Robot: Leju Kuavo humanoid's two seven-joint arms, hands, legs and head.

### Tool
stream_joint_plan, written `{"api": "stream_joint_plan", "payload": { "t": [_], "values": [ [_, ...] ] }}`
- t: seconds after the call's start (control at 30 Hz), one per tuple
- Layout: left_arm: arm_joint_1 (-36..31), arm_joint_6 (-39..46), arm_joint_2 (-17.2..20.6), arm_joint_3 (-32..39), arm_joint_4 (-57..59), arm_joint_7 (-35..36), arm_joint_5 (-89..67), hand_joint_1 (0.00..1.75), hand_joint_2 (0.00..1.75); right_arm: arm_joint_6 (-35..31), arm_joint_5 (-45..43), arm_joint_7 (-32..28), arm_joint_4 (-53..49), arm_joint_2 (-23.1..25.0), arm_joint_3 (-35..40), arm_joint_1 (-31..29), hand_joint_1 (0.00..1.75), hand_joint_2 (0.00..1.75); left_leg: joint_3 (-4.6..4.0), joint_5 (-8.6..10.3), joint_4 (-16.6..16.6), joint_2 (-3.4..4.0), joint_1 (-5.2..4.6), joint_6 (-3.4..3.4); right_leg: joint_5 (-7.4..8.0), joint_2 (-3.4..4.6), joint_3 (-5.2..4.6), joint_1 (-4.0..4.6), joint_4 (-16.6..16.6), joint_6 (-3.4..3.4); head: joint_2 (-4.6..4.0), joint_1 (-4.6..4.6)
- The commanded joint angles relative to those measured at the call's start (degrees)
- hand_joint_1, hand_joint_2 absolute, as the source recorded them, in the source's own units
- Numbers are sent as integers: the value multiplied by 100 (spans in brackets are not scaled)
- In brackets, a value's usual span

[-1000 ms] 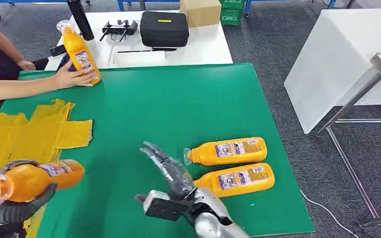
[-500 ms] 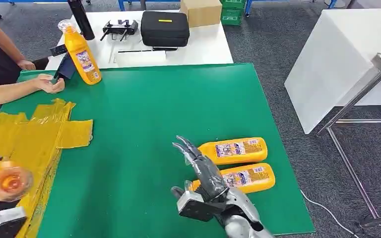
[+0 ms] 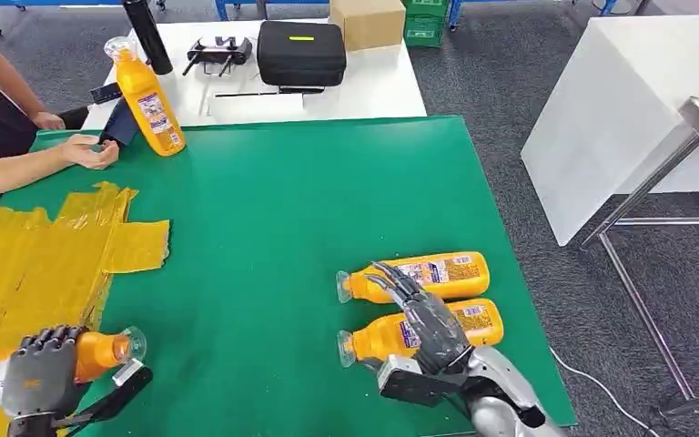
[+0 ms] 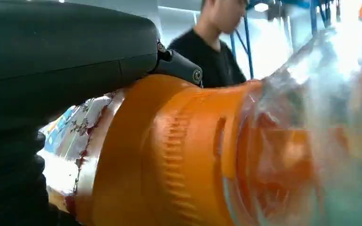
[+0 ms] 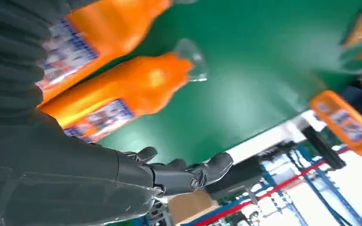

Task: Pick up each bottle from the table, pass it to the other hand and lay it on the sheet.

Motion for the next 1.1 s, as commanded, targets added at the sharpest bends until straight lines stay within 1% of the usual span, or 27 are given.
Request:
{"api": "stream_joint_plan", "payload": {
  "t": [0.03,0.07,0.1,0.13,0.17,0.23,0.27,0.47,0.57,0.6,0.67,0.83,0.93,0.97,1.0,1.1],
  "values": [
    [-446,-378,381,-468,1328,41,84,175,175,115,199,137,79,-401,-347,102,0,175,35,-14,-2,-4,0,-13,-18,-14,41,1,-3,-5,0,-2],
    [-452,-544,431,-518,1371,28,97,175,175,125,243,166,109,-404,-386,106,0,175,27,-9,-5,0,-5,-11,-11,-6,31,-1,-4,-4,0,0],
    [-454,-622,473,-551,1410,13,105,175,175,165,284,194,160,-424,-385,86,0,175,33,-14,0,-1,-2,-15,-16,-8,40,3,-2,-6,0,0],
    [-464,-643,486,-569,1434,-17,201,9,175,187,333,229,212,-427,-402,75,0,175,42,-20,3,5,1,-19,-20,-4,49,6,0,-9,0,-6],
    [-480,-665,480,-580,1454,-79,322,0,175,201,376,256,248,-443,-420,78,0,175,32,-8,-5,-3,-6,-13,-10,-6,39,-1,-3,-5,0,-2],
    [-482,-768,505,-624,1401,-178,544,0,175,217,483,316,321,-467,-459,104,0,175,43,-16,3,8,-1,-20,-15,1,49,5,1,-8,0,-2],
    [-483,-793,500,-629,1348,-249,696,0,175,220,521,331,339,-489,-481,127,0,175,36,-3,-8,-6,-7,-7,-7,-8,45,-2,-5,-1,0,-4],
    [-438,-796,503,-615,1206,-316,856,0,175,230,594,384,341,-540,-509,205,0,175,62,-9,-4,1,-2,-5,-9,-5,66,2,-4,-2,0,-4],
    [-317,-850,504,-579,956,-527,1234,0,175,231,717,469,284,-618,-599,378,0,175,60,-14,3,10,3,-8,-13,1,70,7,-2,-4,0,-4],
    [-268,-894,493,-545,847,-624,1401,0,175,228,756,483,261,-657,-640,445,0,175,64,-4,-3,-6,-3,-3,-11,-10,71,1,-1,-1,0,-4],
    [-234,-963,478,-504,756,-684,1518,0,175,233,792,501,248,-699,-692,499,0,175,65,-10,3,-3,2,-6,-16,-11,76,6,-1,-2,0,-4],
    [-174,-1050,342,-395,521,-1012,2027,0,175,319,981,613,256,-802,-750,616,0,175,66,-13,2,4,-5,-4,-15,-2,77,2,1,-1,0,-2],
    [-102,-987,182,-282,278,-1271,2465,0,175,339,1103,704,171,-924,-812,746,0,175,60,-8,-2,-8,-12,6,-13,-11,69,-8,-1,4,0,-2],
    [-102,-987,182,-282,278,-1271,2465,0,175,339,1103,704,171,-924,-812,746,0,175,60,-11,0,-9,-11,4,-17,-14,71,-7,0,5,0,-2],
    [-68,-969,107,-217,158,-1393,2689,0,175,352,1156,761,114,-1023,-835,811,0,175,60,-17,6,-6,-8,2,-22,-13,74,-4,2,5,0,-2],
    [-30,-944,50,-190,50,-1472,2770,0,175,372,1277,885,74,-1167,-853,849,0,175,52,-16,4,-10,-12,9,-22,-15,64,-8,3,11,0,-2]
  ]
}}
